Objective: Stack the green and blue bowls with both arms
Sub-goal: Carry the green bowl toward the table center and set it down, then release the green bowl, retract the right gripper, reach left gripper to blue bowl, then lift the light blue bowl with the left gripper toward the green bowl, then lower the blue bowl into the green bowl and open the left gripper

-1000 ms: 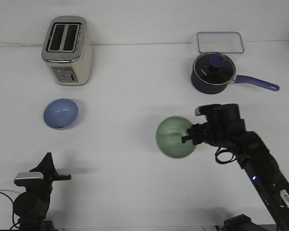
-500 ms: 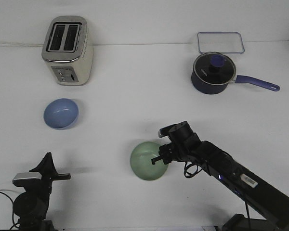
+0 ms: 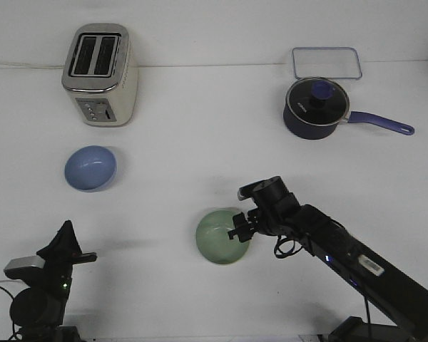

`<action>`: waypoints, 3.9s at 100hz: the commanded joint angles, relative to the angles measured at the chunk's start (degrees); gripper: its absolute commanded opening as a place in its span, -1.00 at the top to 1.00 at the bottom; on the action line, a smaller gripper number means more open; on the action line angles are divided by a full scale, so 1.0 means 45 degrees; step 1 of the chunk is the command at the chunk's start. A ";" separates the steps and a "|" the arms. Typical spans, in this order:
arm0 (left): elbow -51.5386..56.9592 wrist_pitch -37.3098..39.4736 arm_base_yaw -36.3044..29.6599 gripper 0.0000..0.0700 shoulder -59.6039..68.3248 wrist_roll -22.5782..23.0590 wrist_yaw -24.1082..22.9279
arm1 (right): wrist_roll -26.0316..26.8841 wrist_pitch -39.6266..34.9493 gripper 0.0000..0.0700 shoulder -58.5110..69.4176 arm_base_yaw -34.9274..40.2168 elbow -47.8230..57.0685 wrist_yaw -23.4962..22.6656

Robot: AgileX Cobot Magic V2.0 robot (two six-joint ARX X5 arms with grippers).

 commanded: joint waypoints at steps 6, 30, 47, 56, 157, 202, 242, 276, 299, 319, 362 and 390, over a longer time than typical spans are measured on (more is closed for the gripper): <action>0.1661 -0.0559 0.0024 0.97 0.1151 -0.0253 -0.0024 | -0.1044 0.0165 0.04 -0.1642 -0.0554 0.0792 0.0019; 0.5756 -0.3021 0.0185 0.97 0.6567 0.0345 -0.0306 | -0.1938 0.0529 0.04 -0.5168 -0.2550 0.0102 0.0510; 0.8733 -0.4503 0.0568 0.95 1.1404 0.0772 -0.0209 | -0.1953 0.0831 0.04 -0.7674 -0.3585 -0.1807 0.0753; 1.0156 -0.5003 0.0738 0.53 1.3454 0.0772 0.0044 | -0.1880 0.0826 0.04 -0.8587 -0.3954 -0.2705 0.0661; 1.4100 -0.6096 0.2016 0.97 2.1687 0.2176 0.0928 | -0.1579 0.0622 0.04 -0.9938 -0.4090 -0.3910 0.0306; 1.4129 -0.7038 0.0894 0.97 1.8015 0.2414 0.5377 | -0.1574 0.0631 0.04 -0.9938 -0.4090 -0.3910 0.0296; 1.4129 -0.8922 -0.5212 0.97 1.7116 0.2409 0.6013 | -0.1579 0.0627 0.04 -0.9938 -0.4090 -0.3910 0.0185; 1.4129 -0.7800 -0.8646 0.97 1.9370 0.1991 0.5212 | -0.1579 0.0622 0.04 -0.9938 -0.4090 -0.3910 0.0185; 1.4129 -0.7028 -0.8990 0.97 2.0065 0.1977 0.4925 | -0.1579 0.0622 0.04 -0.9938 -0.4090 -0.3910 0.0185; 1.4129 -0.6863 -0.8986 0.16 2.0065 0.1987 0.4799 | -0.1579 0.0622 0.04 -0.9938 -0.4090 -0.3910 0.0189; 1.4129 -0.5911 -0.7358 -0.33 1.6592 0.2890 0.1545 | -0.1734 0.0651 0.04 -1.0010 -0.4090 -0.3910 0.0413; 1.3610 -0.6232 -0.4017 1.00 1.1808 0.4153 -0.0257 | -0.2545 0.0801 0.93 -1.2167 -0.4090 -0.3959 0.1486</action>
